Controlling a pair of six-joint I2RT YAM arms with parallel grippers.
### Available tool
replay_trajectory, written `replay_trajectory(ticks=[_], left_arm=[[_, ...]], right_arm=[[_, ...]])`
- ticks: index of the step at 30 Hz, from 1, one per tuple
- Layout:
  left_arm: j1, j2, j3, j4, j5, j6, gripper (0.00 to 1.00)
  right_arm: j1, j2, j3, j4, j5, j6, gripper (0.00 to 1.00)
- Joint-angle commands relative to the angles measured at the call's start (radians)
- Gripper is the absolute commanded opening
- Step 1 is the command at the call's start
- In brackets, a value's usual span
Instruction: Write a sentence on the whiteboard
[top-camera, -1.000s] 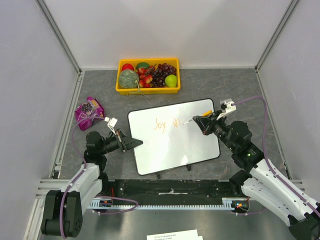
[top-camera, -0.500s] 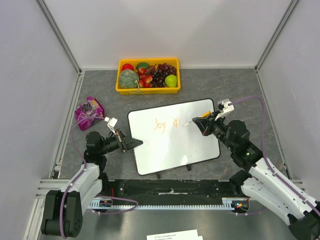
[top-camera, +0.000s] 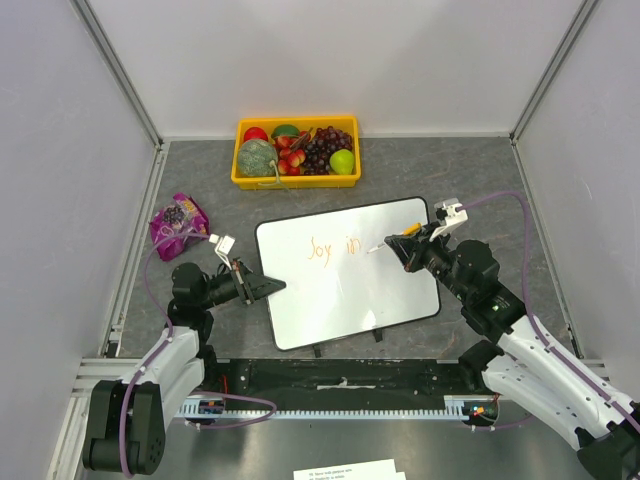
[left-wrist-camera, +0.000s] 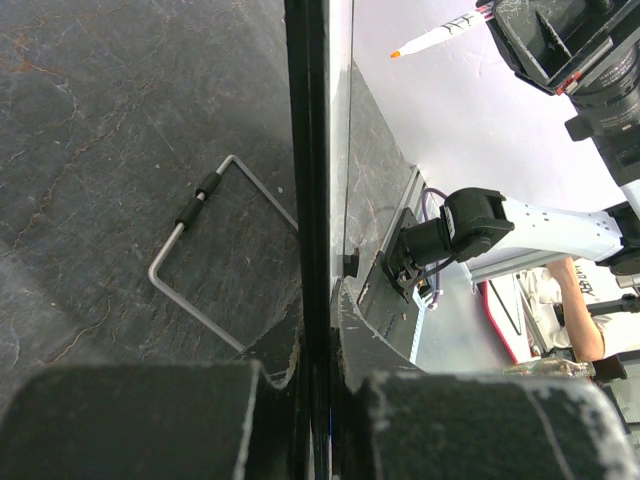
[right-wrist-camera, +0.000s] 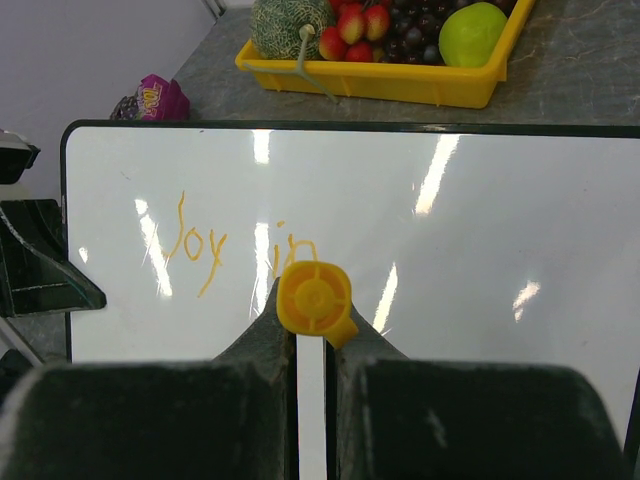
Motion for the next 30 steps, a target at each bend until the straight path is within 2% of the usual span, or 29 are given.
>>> replay_trajectory(ticks=[1,30], left_arm=[[0.0,-0.002,-0.02,0.001,-0.001,0.108,0.02],[0.0,0.001,-0.02,0.001,-0.001,0.108,0.02]], right_arm=[[-0.002,-0.006,0.036,0.006,-0.001,-0.02,0.0],[-0.002,-0.016,0.026,-0.004,0.005,-0.027,0.0]])
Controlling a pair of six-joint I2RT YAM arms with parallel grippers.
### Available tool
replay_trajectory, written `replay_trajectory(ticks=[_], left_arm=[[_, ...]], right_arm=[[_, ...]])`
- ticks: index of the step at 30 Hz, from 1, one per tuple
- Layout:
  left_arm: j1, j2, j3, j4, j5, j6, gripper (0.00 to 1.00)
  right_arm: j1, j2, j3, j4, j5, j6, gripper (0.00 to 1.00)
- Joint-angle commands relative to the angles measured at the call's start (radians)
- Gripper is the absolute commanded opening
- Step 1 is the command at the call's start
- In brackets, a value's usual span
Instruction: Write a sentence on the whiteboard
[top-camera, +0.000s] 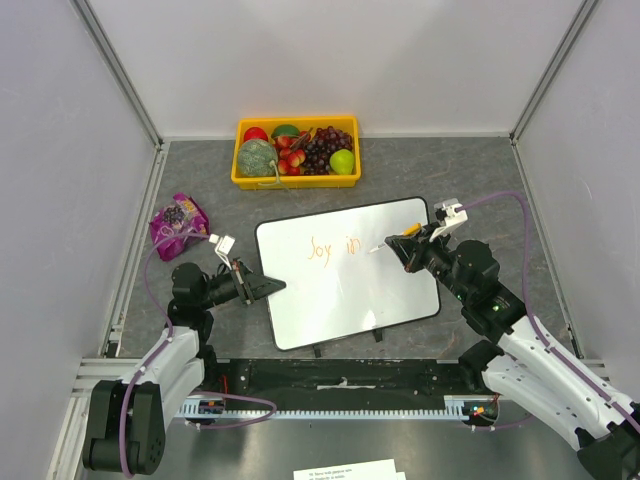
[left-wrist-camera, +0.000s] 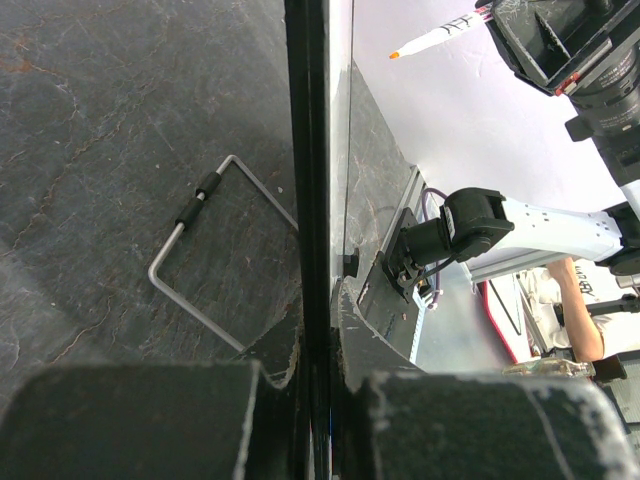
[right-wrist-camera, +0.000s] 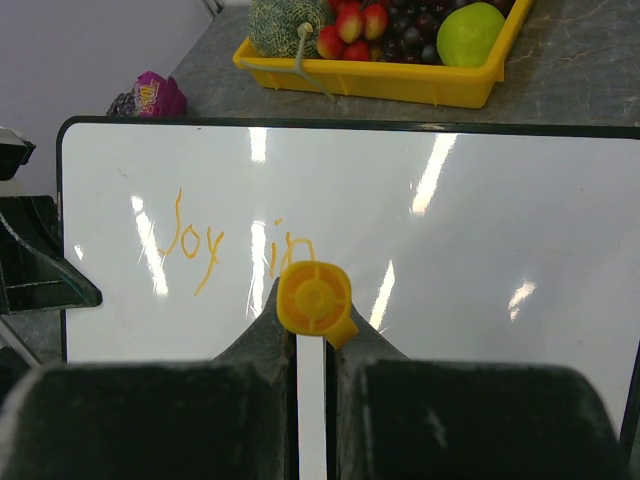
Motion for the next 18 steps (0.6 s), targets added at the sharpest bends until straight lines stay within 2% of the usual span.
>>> replay_trajectory(ticks=[1,18], left_arm=[[0.0,-0.001,-0.02,0.001,-0.001,0.108,0.02],[-0.001,0.001,-0.02,0.001,-0.001,0.108,0.02]], right_arm=[[-0.002,-0.013,0.026,0.003,0.005,-0.015,0.0],[-0.002,-0.015,0.036,-0.004,0.005,-0.016,0.0]])
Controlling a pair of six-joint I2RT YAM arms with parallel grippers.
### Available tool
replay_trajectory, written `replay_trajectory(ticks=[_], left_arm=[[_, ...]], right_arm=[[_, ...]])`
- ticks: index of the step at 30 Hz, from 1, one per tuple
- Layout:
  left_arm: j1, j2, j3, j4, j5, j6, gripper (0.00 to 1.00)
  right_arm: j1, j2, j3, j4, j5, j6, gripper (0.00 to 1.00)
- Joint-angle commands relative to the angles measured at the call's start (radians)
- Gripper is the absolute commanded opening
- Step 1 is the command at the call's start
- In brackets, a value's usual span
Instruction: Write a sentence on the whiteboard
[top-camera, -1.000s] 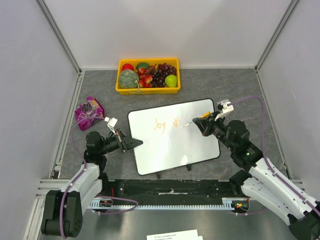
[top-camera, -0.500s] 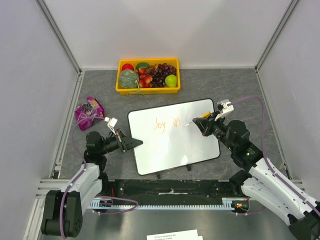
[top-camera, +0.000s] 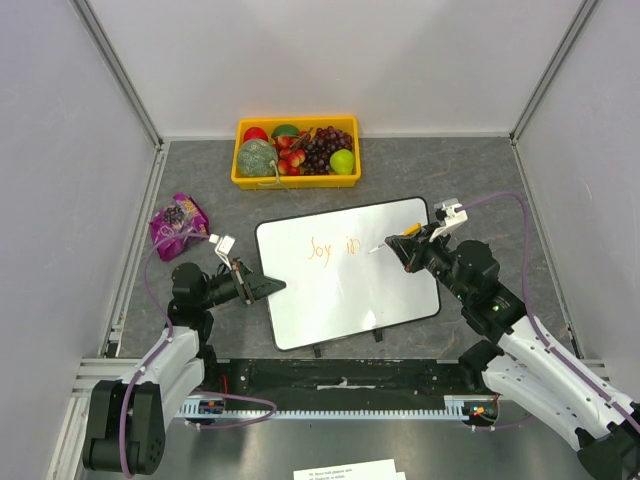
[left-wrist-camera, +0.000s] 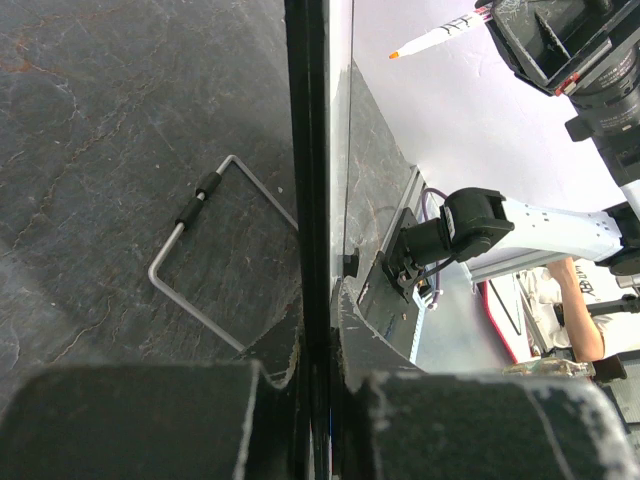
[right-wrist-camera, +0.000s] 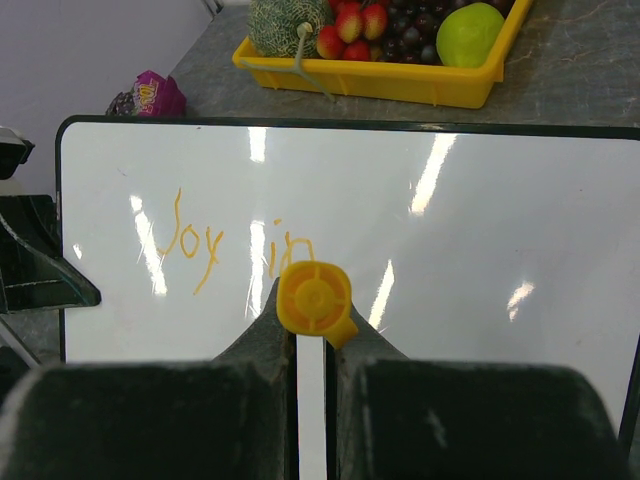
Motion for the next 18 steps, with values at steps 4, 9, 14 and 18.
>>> replay_trajectory(ticks=[4,9,14,18], left_arm=[[0.0,0.001,-0.02,0.003,-0.002,0.108,0.02],[-0.001,0.001,-0.02,0.003,-0.001,0.108,0.02],[-0.001,0.002,-0.02,0.001,-0.002,0.108,0.02],[-0.001,0.004,-0.02,0.003,-0.002,0.108,0.02]], right_arm=[[-0.001,-0.022,0.036,-0.005,0.005,-0.012,0.0],[-0.002,-0.022,0.04,-0.006,0.005,-0.015,0.0],[-0.002,-0.018,0.05,-0.005,-0.04,-0.029,0.0],[0.001,0.019,0.058,0.02,-0.098,-0.018,0.0]])
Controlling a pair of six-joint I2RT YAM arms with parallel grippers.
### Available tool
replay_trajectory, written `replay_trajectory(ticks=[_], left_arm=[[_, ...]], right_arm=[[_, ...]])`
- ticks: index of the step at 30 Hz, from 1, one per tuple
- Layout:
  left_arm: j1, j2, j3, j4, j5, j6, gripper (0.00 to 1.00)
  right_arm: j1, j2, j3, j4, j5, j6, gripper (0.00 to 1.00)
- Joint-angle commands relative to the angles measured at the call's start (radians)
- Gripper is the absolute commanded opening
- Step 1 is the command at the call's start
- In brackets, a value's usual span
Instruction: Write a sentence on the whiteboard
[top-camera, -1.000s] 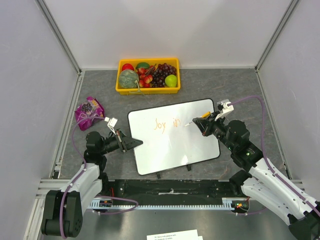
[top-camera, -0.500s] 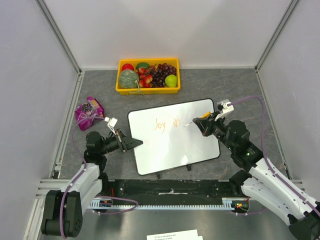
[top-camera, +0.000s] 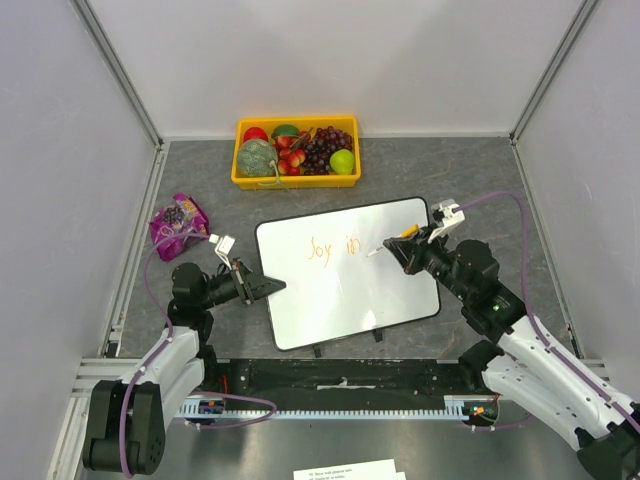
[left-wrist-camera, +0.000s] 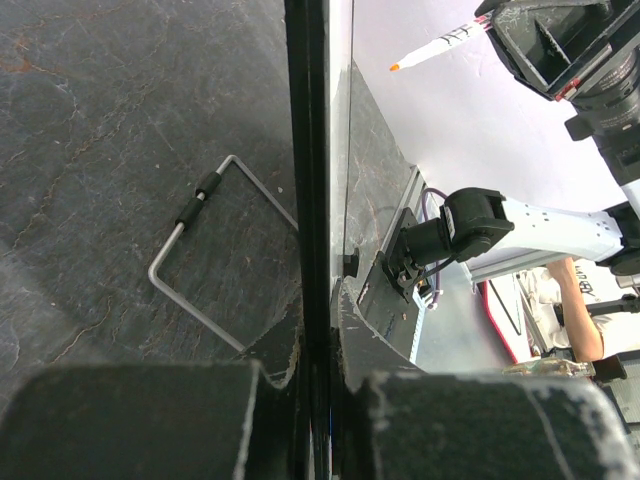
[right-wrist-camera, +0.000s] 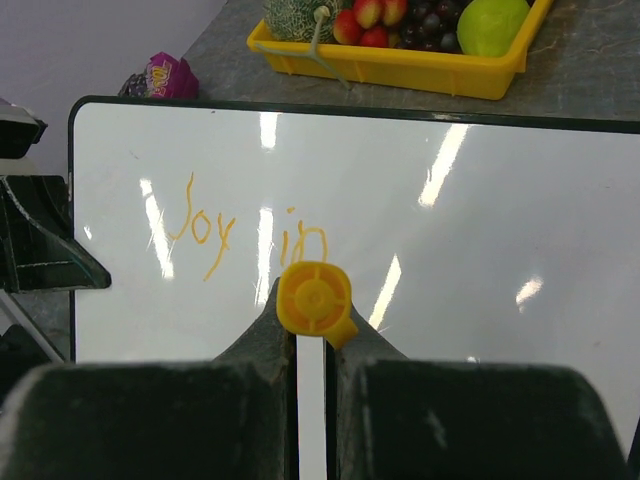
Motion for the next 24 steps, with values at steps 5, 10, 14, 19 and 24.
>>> replay_trajectory(ticks=[5,10,14,19,24], left_arm=[[0.002,0.005,-0.02,0.003,-0.001,0.107,0.02],[-0.001,0.005,-0.02,0.004,-0.004,0.108,0.02],[-0.001,0.005,-0.02,0.007,-0.004,0.107,0.02],[-0.001,0.005,-0.02,0.007,-0.001,0.107,0.02],[-0.001,0.002,-0.022,0.009,-0.001,0.105,0.02]], right_arm=[[0.065,0.064,0.071,0.075,-0.048,0.008,0.0],[0.207,0.119,0.109,0.107,0.035,0.007,0.0],[0.29,0.163,0.103,0.173,0.101,0.037,0.0],[0.407,0.223,0.094,0.239,0.191,0.056,0.0],[0.502,0.249,0.103,0.27,0.289,0.038,0.0]])
